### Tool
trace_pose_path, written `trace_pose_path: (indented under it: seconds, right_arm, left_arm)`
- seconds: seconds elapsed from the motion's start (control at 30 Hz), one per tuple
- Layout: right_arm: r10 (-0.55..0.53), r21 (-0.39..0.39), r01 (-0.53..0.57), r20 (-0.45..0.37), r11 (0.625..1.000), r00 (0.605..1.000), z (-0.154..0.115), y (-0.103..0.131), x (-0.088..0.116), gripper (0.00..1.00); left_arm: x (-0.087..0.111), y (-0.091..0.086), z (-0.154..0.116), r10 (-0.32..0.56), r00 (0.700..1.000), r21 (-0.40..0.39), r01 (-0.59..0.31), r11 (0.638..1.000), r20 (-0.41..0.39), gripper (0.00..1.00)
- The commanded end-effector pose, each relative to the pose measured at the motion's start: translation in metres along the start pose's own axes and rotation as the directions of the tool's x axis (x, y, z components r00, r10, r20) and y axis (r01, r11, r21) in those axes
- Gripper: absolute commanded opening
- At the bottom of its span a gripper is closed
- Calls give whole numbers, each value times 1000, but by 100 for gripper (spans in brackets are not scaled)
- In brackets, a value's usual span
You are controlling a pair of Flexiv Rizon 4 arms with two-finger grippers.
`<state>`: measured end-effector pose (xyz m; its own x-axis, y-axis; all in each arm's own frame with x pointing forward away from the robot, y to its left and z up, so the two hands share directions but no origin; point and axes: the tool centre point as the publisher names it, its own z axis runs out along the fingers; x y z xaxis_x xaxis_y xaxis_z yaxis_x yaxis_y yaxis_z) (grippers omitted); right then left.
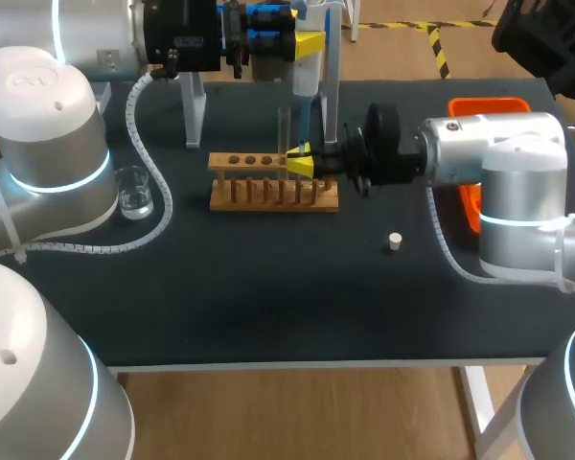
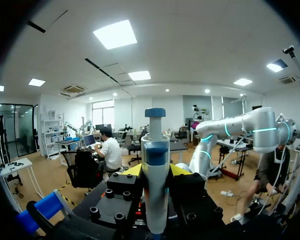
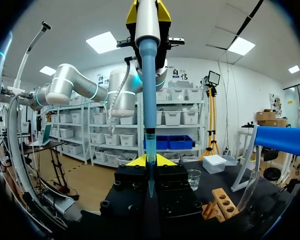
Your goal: Invert the test tube, pick up the pipette, mount the tip to pipette, aspirate from beaker and dispense into the tube, eject the tip, return the pipette, and cap with the stopper.
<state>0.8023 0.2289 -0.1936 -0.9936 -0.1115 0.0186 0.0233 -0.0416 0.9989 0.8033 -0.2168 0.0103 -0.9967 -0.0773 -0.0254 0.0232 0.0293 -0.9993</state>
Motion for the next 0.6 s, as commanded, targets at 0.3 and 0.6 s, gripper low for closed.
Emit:
trace_pose_path:
  seconds: [0.3, 0.6]
  right_arm:
    - [0, -15, 0, 7, 1000, 1000, 1, 8, -2, 0]
    - [0, -30, 0, 20, 1000, 1000, 2, 9, -1, 0]
  left_arm:
    - [0, 1, -1, 0, 1000, 2, 0, 1000, 0, 0]
    - [0, 1, -1, 0, 1000, 2, 0, 1000, 0, 0]
